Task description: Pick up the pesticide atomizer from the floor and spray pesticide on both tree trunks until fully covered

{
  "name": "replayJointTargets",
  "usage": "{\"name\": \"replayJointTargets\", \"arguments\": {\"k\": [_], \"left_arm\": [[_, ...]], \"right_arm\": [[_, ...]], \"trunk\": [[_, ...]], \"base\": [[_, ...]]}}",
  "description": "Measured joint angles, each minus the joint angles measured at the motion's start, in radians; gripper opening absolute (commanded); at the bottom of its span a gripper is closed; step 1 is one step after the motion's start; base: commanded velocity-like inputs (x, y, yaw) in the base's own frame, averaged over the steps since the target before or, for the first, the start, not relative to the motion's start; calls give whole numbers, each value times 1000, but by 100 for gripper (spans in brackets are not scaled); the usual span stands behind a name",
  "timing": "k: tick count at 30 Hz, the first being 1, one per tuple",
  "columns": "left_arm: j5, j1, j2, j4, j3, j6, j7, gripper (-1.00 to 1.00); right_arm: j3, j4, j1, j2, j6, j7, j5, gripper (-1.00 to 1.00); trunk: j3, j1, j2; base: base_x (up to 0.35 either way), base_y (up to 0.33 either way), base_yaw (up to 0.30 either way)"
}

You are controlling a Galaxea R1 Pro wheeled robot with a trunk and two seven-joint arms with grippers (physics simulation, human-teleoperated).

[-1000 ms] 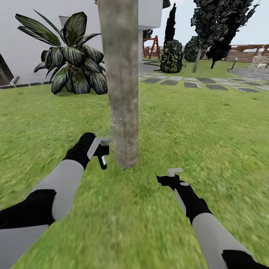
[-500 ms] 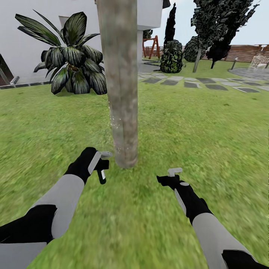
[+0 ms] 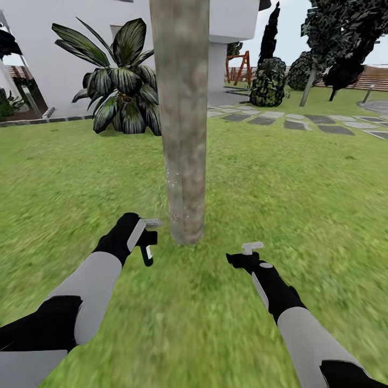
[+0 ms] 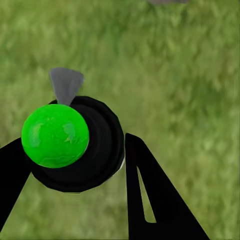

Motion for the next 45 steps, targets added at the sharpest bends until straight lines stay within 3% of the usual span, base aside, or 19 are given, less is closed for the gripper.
{"name": "replayJointTargets", "arguments": {"k": [16,18,22,34,45], "left_arm": [[0,0,-3,1,2,-1,1,-100],[-1,0,-2,0,3,-17,1,-100],[0,31,3,-1,7,-115,-2,-100],[-1,38,1,0,2,-173,4,-100],[-1,38,-2,2,3,-174,6,-100]], "right_arm": [[0,-1,0,0,1,0,0,100],[0,-1,0,0,1,0,0,100],[0,-1,0,0,1,0,0,100],[1,-1,0,0,0,0,0,100],[-2,0,0,0,2,0,0,100]], "trunk": [[0,0,0],[0,0,0],[0,1,0],[0,1,0],[0,0,0]], "base": [[30,-264,31],[0,-274,0],[-38,-273,0],[-229,-206,2],[-19,-269,247]]}}
